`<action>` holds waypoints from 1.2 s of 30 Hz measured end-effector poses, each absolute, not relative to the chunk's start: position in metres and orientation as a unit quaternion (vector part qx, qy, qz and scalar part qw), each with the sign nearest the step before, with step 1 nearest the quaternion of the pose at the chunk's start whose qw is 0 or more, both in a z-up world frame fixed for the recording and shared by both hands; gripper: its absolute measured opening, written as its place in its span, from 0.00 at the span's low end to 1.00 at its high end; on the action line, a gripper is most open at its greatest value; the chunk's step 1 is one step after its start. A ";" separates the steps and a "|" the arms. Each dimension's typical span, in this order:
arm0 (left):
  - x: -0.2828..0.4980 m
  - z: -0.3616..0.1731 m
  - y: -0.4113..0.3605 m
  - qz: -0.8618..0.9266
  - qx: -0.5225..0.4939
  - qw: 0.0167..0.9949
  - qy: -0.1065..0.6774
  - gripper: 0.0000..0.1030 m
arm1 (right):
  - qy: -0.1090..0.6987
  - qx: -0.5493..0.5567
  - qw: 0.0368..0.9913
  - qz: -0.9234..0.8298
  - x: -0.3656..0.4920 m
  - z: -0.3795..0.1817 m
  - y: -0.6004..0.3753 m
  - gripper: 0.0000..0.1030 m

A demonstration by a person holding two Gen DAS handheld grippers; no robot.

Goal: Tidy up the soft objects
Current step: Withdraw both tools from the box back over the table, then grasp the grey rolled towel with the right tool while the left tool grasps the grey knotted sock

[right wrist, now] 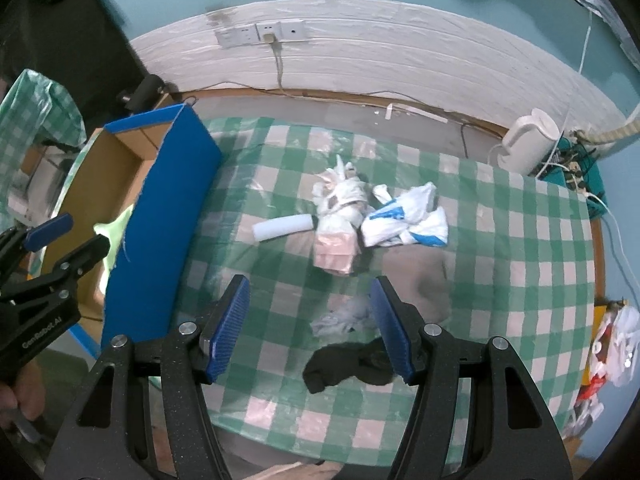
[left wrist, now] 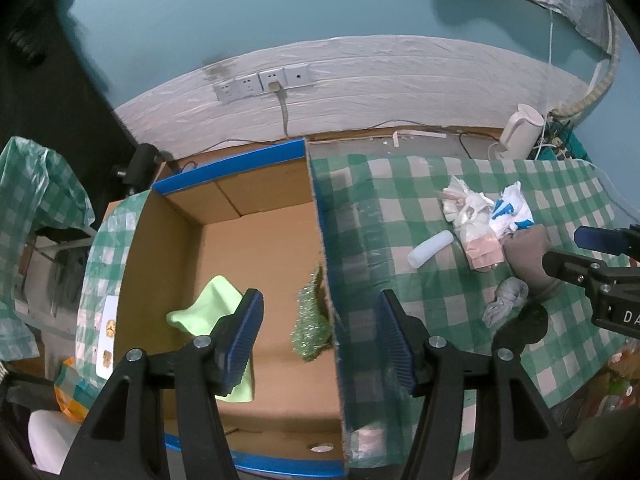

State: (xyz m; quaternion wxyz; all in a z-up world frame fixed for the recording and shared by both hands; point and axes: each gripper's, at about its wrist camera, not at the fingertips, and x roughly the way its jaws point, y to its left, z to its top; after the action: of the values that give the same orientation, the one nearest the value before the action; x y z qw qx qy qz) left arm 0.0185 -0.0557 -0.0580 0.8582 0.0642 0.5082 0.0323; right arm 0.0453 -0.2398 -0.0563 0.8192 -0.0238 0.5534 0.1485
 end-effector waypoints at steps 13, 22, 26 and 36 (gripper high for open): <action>0.031 -0.068 -0.093 0.012 0.086 0.852 0.516 0.65 | 0.570 -0.009 0.813 0.120 0.051 -0.075 -0.276 0.62; 0.043 -0.099 -0.126 -0.005 0.128 0.831 0.542 0.65 | 0.582 -0.017 0.806 0.108 0.060 -0.091 -0.293 0.62; 0.048 -0.108 -0.133 -0.012 0.127 0.824 0.552 0.65 | 0.590 -0.031 0.801 0.099 0.066 -0.100 -0.300 0.62; 0.059 -0.135 -0.162 -0.052 0.139 0.810 0.567 0.71 | 0.613 -0.044 0.782 0.106 0.081 -0.130 -0.305 0.70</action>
State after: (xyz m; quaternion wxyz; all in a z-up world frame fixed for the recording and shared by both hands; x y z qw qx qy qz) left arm 0.0587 -0.1615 -0.1350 0.8104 0.1387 0.5669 -0.0516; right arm 0.0807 -0.3051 -0.1299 0.7816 -0.0436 0.6132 0.1059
